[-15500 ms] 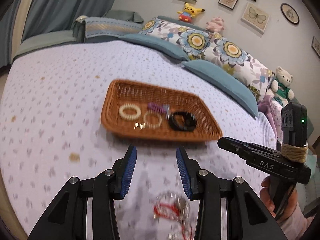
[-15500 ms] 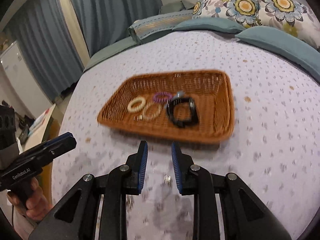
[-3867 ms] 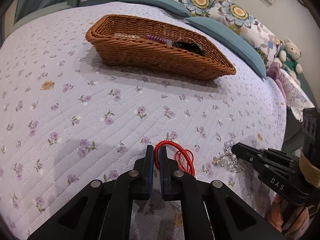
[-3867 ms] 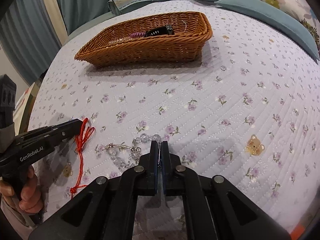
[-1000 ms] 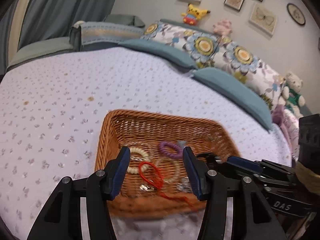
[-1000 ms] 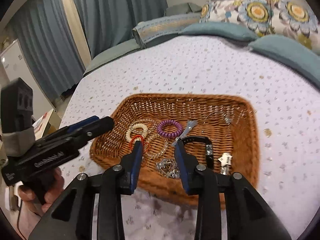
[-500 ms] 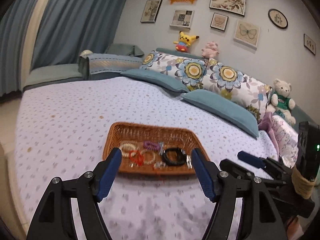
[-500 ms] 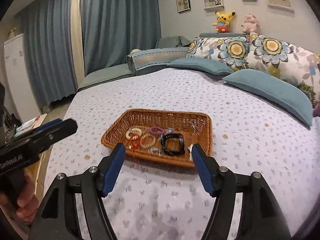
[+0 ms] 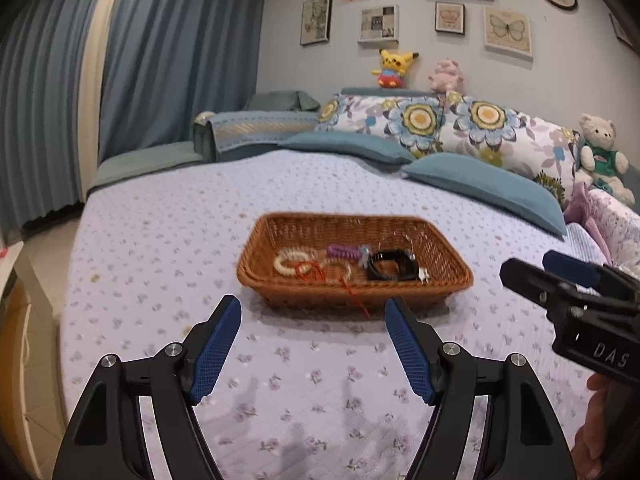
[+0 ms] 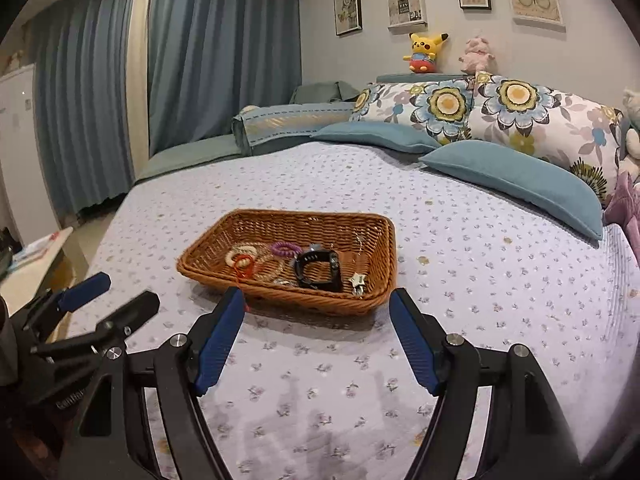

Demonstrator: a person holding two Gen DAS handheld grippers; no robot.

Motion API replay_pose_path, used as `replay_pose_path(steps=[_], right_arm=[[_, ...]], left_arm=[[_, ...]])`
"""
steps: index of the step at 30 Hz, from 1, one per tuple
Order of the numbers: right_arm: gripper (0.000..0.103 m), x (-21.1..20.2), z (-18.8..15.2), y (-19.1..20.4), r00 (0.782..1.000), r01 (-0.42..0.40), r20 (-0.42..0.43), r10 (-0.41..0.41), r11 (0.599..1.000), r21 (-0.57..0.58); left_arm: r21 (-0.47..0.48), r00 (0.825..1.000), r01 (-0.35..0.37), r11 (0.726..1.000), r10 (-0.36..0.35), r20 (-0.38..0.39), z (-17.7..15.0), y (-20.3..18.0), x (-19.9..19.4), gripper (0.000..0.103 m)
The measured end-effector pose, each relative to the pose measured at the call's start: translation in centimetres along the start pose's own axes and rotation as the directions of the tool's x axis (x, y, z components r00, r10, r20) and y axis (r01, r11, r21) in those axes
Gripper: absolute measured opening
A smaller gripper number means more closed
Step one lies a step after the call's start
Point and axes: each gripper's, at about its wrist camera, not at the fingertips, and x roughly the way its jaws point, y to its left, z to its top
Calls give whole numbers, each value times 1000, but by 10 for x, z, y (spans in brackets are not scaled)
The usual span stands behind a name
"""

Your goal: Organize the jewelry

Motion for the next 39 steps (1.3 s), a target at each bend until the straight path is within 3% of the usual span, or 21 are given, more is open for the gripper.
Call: replay_pose_path(steps=[11, 14, 28, 39], right_arm=[[76, 10, -6, -6, 1000, 16, -19, -16, 1000, 8], [76, 13, -9, -6, 999, 25, -30, -25, 1000, 4], [81, 14, -13, -4, 998, 49, -33, -49, 999, -9], [82, 16, -16, -3, 998, 50, -46, -50, 999, -12]], left_arm=[[3, 996, -41, 999, 42, -76, -17, 1, 19, 76], [-26, 996, -22, 999, 20, -90, -18, 7, 20, 76], [-6, 995, -56, 998, 55, -81, -22, 4, 18, 76], [-57, 994, -46, 997, 40, -102, -23, 13, 21, 76]])
